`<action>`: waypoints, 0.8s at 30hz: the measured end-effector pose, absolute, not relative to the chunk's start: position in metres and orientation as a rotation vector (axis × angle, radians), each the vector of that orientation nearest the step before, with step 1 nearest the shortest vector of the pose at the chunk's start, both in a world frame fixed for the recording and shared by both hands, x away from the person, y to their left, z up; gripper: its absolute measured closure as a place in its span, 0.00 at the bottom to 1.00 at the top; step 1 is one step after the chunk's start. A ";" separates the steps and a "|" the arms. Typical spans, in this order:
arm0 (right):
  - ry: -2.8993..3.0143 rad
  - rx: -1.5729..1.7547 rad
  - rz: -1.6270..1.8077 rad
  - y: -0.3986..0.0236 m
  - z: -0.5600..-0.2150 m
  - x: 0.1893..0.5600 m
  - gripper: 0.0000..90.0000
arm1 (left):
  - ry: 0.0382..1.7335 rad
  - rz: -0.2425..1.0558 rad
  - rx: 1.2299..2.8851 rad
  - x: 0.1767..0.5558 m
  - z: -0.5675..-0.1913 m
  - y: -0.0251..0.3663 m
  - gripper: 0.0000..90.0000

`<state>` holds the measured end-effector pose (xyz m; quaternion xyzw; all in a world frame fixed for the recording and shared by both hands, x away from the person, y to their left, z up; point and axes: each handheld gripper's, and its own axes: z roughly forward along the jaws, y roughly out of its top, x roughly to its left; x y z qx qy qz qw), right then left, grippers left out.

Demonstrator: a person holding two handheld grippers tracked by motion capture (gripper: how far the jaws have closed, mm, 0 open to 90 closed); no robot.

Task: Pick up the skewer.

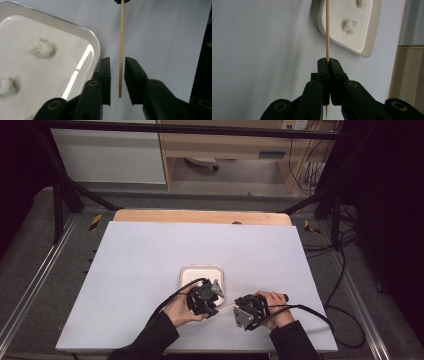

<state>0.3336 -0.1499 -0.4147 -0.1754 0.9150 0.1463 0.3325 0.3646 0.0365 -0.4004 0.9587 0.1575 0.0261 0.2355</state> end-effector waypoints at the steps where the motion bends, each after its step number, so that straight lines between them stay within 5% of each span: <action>1: 2.389 -0.462 0.381 -0.150 -0.415 0.333 0.99 | 0.433 0.072 2.629 0.364 -0.401 0.036 0.91; 24: 2.390 -0.383 0.421 -0.148 -0.409 0.333 0.94 | 0.400 0.116 2.610 0.360 -0.403 0.040 0.99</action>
